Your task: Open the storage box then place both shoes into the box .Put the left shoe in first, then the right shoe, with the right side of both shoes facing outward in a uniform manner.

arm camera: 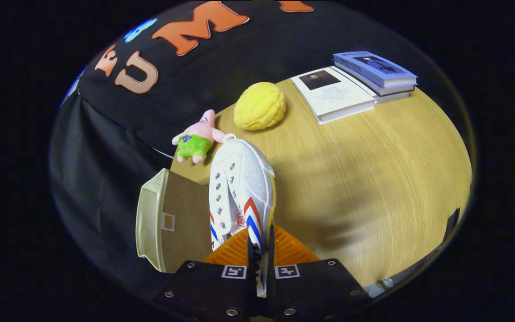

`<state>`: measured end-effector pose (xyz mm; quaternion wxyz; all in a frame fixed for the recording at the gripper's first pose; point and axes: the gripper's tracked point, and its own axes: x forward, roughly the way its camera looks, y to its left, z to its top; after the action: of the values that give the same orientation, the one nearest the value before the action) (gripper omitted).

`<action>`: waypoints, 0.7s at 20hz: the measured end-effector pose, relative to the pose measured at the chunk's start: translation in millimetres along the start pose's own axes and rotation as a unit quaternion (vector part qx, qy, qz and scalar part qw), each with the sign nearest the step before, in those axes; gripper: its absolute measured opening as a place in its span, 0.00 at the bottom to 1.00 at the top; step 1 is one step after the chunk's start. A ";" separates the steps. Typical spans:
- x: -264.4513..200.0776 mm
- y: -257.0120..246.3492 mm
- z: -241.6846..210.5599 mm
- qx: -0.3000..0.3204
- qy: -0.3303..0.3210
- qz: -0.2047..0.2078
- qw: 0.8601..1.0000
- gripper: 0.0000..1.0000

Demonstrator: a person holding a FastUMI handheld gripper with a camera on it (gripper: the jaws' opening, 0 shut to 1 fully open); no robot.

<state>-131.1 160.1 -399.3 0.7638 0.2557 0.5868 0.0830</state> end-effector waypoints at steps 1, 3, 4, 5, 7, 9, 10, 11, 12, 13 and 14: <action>-1.5 14.7 3.7 -0.007 -0.004 0.004 1.000 0.08; -4.6 42.9 9.8 -0.033 -0.013 0.013 0.999 0.09; -6.0 58.4 9.8 -0.040 -0.013 0.020 0.999 0.08; -7.0 74.9 10.4 -0.040 -0.014 0.029 0.999 0.08; -7.2 106.9 10.6 -0.043 -0.013 0.052 0.998 0.08; -4.3 131.2 8.7 -0.057 -0.011 0.064 0.996 0.08; -0.2 140.2 7.3 -0.067 -0.012 0.066 0.995 0.08; 3.0 151.2 3.9 -0.074 -0.009 0.068 0.995 0.08; 7.2 161.3 0.4 -0.078 -0.005 0.072 0.994 0.08; 11.8 169.5 -4.8 -0.080 0.001 0.077 0.994 0.08; 15.4 178.4 -11.2 -0.080 0.006 0.081 0.993 0.08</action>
<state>-106.2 322.6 -327.5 0.7692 0.2396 0.5602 0.1927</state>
